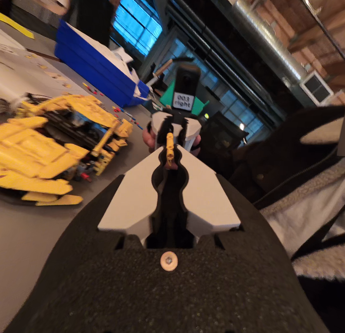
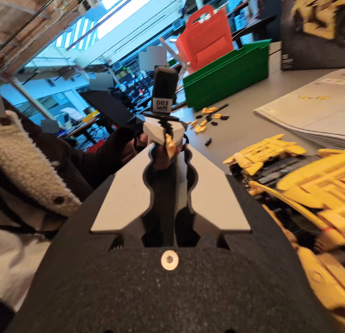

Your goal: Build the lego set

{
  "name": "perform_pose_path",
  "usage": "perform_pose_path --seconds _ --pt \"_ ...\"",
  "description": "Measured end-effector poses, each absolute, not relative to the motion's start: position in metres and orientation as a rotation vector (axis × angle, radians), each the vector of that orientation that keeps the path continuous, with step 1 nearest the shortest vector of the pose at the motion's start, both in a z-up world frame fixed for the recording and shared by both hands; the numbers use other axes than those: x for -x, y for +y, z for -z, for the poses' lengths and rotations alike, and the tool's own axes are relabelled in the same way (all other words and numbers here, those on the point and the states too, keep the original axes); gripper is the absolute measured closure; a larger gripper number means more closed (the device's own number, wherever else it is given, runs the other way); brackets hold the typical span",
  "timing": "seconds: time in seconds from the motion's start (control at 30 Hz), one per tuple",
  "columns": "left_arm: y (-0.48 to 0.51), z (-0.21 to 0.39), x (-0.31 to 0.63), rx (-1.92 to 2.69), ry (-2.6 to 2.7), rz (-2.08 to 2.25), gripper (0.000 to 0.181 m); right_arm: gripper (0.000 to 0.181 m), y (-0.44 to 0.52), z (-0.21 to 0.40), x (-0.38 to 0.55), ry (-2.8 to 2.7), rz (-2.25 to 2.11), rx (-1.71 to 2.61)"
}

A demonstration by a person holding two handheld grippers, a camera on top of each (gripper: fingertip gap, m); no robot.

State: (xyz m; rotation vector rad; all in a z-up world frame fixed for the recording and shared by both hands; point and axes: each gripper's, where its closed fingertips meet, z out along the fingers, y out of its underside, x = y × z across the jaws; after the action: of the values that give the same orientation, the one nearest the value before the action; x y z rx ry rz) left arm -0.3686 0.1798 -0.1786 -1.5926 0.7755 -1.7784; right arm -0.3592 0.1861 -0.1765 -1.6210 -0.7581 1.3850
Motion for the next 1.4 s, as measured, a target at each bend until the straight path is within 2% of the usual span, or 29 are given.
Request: perform_pose_path --seconds 0.23,0.43,0.67,0.77,0.97,1.13,1.27,1.4 --pt "0.274 0.191 0.42 1.752 0.21 1.779 0.175 0.164 0.208 0.171 0.322 -0.597 -1.328 1.615" --pt "0.334 0.187 0.44 1.828 0.101 1.613 0.175 0.167 0.23 0.156 0.306 -0.54 -1.232 1.693" --pt "0.417 0.218 0.472 1.945 0.222 1.302 0.175 0.163 0.303 0.151 0.271 -0.527 -0.714 1.786" --pt "0.421 0.241 0.486 1.98 0.24 1.236 0.175 0.164 0.32 0.162 0.254 -0.43 -0.591 1.725" --pt "0.412 0.214 0.482 1.859 0.239 1.39 0.175 0.172 0.322 0.168 0.232 -0.404 -0.536 1.69" --pt "0.408 0.211 0.481 1.833 0.181 1.497 0.175 0.172 0.32 0.168 0.237 -0.384 -0.609 1.682" --pt "0.402 0.206 0.472 1.791 0.38 1.323 0.175 0.173 0.318 0.171 0.242 -0.399 -0.633 1.687" --pt "0.383 0.197 0.453 1.627 0.784 0.908 0.175 0.172 0.313 0.165 0.245 -0.411 -0.656 1.672"
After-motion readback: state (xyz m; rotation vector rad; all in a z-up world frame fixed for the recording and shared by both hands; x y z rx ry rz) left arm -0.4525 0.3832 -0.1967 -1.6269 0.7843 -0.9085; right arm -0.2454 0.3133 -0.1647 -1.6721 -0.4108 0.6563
